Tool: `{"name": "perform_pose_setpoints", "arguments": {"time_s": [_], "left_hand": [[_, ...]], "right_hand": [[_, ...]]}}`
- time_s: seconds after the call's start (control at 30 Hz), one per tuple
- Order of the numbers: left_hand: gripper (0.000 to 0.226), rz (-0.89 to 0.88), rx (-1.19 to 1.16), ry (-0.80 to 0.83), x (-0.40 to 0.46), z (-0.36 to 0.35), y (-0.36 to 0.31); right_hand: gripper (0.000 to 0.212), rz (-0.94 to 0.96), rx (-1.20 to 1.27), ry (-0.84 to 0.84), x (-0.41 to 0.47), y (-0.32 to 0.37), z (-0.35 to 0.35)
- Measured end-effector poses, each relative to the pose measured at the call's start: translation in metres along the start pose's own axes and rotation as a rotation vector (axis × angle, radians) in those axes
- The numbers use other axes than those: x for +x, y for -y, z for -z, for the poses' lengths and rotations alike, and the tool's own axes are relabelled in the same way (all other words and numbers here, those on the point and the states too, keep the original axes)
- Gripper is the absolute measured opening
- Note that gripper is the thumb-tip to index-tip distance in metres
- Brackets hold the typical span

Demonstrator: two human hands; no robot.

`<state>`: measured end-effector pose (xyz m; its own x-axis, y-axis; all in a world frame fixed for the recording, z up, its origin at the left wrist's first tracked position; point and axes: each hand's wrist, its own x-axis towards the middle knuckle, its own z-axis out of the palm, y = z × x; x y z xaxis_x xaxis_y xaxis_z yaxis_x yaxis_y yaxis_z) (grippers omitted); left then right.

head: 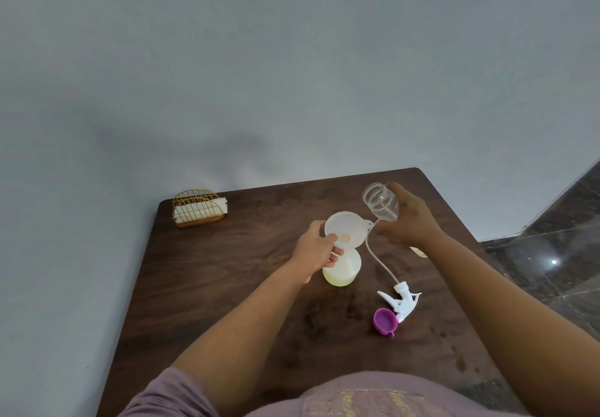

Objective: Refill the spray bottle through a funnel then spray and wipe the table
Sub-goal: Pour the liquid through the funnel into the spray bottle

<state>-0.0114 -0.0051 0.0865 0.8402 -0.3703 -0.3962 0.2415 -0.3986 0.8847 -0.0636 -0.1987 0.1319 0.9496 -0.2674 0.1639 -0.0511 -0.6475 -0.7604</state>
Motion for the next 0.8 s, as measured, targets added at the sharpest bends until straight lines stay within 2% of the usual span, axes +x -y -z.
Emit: {"name": "perform_pose_setpoints", "arguments": {"time_s": [0.17, 0.37, 0.6, 0.7, 0.8], "left_hand": [[0.036, 0.011, 0.016, -0.003, -0.003, 0.000, 0.002], [0.047, 0.043, -0.019, -0.016, -0.012, 0.000, 0.008], [0.068, 0.121, -0.078, -0.149, -0.045, 0.000, 0.024], [0.061, 0.120, -0.034, -0.228, -0.063, 0.000, 0.037], [0.043, 0.083, 0.002, -0.296, -0.076, -0.002, 0.057]], "right_hand": [[0.051, -0.114, 0.057, -0.040, -0.007, -0.003, 0.001], [0.055, -0.208, 0.096, -0.053, -0.020, -0.007, 0.006], [0.057, -0.209, 0.127, -0.014, -0.055, 0.000, -0.003], [0.060, -0.179, 0.145, 0.044, -0.072, 0.003, -0.014], [0.061, -0.124, 0.167, 0.083, -0.088, 0.007, -0.032]]}}
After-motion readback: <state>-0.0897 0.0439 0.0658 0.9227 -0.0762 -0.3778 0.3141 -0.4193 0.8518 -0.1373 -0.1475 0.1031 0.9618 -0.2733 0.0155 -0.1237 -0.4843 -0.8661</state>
